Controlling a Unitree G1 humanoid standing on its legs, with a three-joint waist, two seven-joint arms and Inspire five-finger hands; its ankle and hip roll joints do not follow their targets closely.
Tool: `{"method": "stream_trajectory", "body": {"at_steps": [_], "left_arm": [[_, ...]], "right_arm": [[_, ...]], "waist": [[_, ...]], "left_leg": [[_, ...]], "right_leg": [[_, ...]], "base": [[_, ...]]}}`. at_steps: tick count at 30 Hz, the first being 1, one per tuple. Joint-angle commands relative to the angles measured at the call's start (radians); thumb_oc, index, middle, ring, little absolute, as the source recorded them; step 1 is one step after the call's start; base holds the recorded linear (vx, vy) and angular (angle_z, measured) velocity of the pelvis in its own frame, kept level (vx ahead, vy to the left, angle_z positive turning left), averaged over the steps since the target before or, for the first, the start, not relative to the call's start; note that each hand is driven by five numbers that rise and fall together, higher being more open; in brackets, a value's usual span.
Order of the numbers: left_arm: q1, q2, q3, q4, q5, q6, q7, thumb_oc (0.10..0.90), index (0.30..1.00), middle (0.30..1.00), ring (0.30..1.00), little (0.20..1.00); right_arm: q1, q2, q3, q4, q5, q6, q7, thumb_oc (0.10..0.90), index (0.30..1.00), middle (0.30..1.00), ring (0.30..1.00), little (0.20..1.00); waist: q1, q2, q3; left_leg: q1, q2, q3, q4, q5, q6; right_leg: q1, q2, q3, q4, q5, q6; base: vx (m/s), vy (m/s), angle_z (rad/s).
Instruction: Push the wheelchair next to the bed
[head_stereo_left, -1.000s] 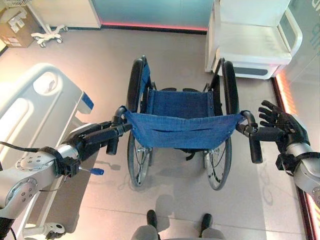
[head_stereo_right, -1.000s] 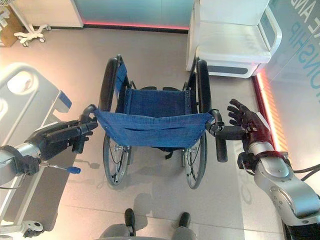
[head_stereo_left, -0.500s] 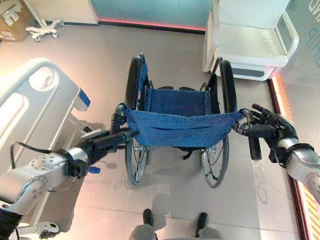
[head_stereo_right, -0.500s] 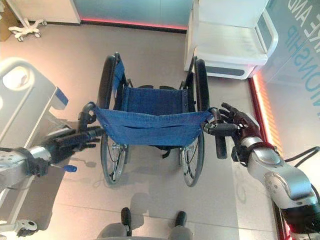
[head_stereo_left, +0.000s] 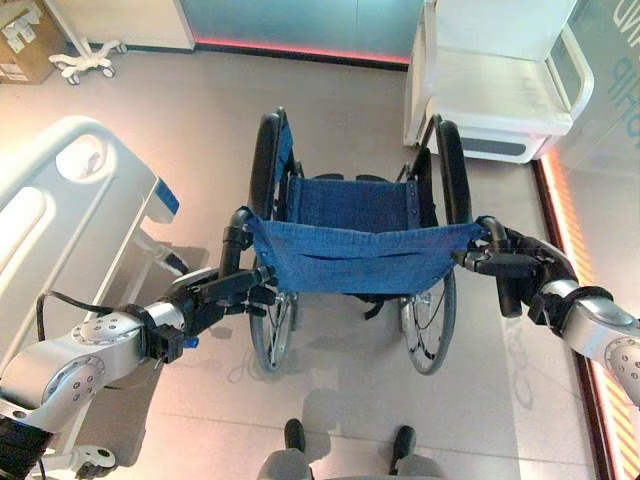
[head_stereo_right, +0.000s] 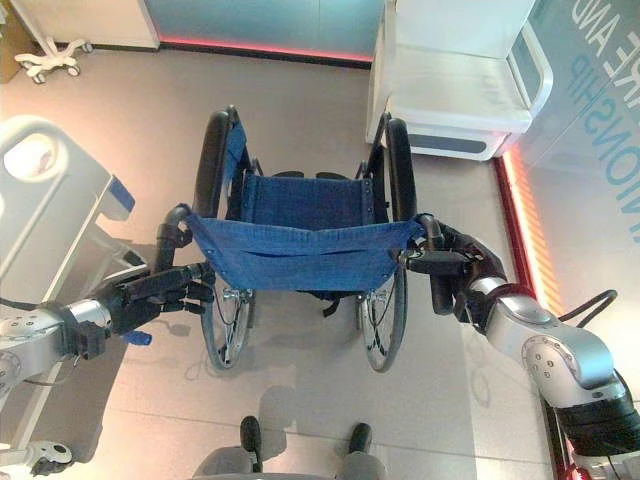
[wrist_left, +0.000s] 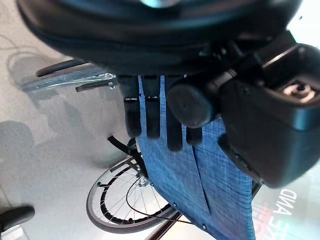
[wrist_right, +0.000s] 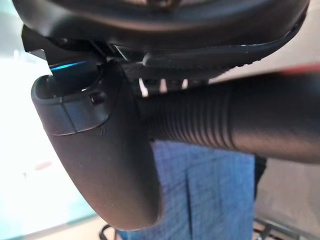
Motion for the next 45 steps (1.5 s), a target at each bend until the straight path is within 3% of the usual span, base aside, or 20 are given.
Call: {"method": "stream_trajectory", "body": {"at_steps": [1, 8, 10, 22, 31, 36, 37, 45], "left_arm": [[-0.106, -0.036, 0.003, -0.039, -0.04, -0.067, -0.019, 0.4, 0.3, 0.3, 0.3, 0.3], [-0.115, -0.039, 0.0, -0.032, -0.051, -0.071, -0.001, 0.4, 0.3, 0.3, 0.3, 0.3], [-0.113, -0.042, -0.001, -0.03, -0.054, -0.075, 0.007, 0.4, 0.3, 0.3, 0.3, 0.3], [-0.117, -0.043, 0.003, -0.017, -0.065, -0.094, 0.02, 0.4, 0.3, 0.3, 0.3, 0.3], [-0.125, -0.045, 0.007, -0.017, -0.077, -0.101, 0.041, 0.4, 0.3, 0.3, 0.3, 0.3], [-0.13, -0.042, 0.011, -0.006, -0.086, -0.105, 0.034, 0.4, 0.3, 0.3, 0.3, 0.3], [-0.137, -0.035, 0.012, 0.0, -0.101, -0.101, 0.041, 0.4, 0.3, 0.3, 0.3, 0.3], [-0.148, 0.011, 0.036, 0.022, -0.143, -0.093, 0.033, 0.4, 0.3, 0.3, 0.3, 0.3]], "right_arm": [[0.012, -0.029, 0.101, 0.027, -0.002, 0.053, 0.004, 0.8, 0.9, 0.9, 0.9, 0.9], [-0.005, -0.037, 0.129, 0.045, -0.047, 0.123, 0.008, 0.8, 0.9, 0.9, 0.9, 0.9], [-0.007, -0.038, 0.137, 0.048, -0.052, 0.13, 0.007, 0.4, 0.3, 0.3, 0.3, 0.3], [-0.027, -0.064, 0.142, 0.036, -0.109, 0.139, 0.028, 0.4, 0.3, 0.3, 0.3, 0.3], [-0.03, -0.084, 0.135, 0.033, -0.157, 0.18, 0.033, 0.4, 0.3, 0.3, 0.3, 0.3], [-0.045, -0.111, 0.121, 0.051, -0.3, 0.175, 0.035, 0.4, 0.3, 0.3, 0.3, 0.3], [-0.057, -0.135, 0.112, 0.061, -0.33, 0.171, 0.025, 0.8, 0.9, 0.9, 0.9, 0.9], [-0.079, -0.23, 0.06, 0.086, -0.322, 0.175, 0.072, 0.8, 0.9, 0.9, 0.9, 0.9]], "waist": [[-0.009, 0.067, -0.061], [-0.006, 0.067, -0.062], [-0.005, 0.067, -0.062], [-0.008, 0.066, -0.062], [-0.018, 0.067, -0.064], [-0.022, 0.068, -0.064], [-0.024, 0.068, -0.064], [-0.029, 0.065, -0.06]], "left_leg": [[-0.015, 0.047, -0.021, 0.01, 0.007, -0.047], [-0.013, 0.048, -0.023, 0.008, 0.009, -0.05], [-0.011, 0.048, -0.025, 0.008, 0.009, -0.05], [-0.006, 0.049, -0.024, 0.008, 0.009, -0.053], [-0.001, 0.055, -0.016, 0.005, 0.013, -0.058], [0.001, 0.06, -0.007, 0.005, 0.015, -0.062], [0.003, 0.062, -0.004, 0.004, 0.017, -0.063], [0.007, 0.06, -0.009, 0.005, 0.014, -0.063]], "right_leg": [[0.012, 0.026, -0.009, 0.057, -0.056, -0.021], [0.016, 0.027, -0.009, 0.054, -0.056, -0.023], [0.017, 0.027, -0.009, 0.054, -0.056, -0.023], [0.019, 0.028, -0.01, 0.054, -0.056, -0.024], [0.021, 0.036, -0.004, 0.045, -0.054, -0.027], [0.021, 0.04, -0.003, 0.041, -0.053, -0.027], [0.021, 0.041, -0.003, 0.042, -0.053, -0.027], [0.021, 0.041, 0.002, 0.05, -0.053, -0.025]], "base": [[0.0, 0.0, 0.0], [0.0, 0.0, 0.0], [0.0, 0.0, 0.0], [0.0, 0.0, 0.0], [0.0, 0.0, 0.0], [0.0, 0.0, 0.0], [0.0, 0.0, 0.0], [0.0, 0.0, 0.0]]}}
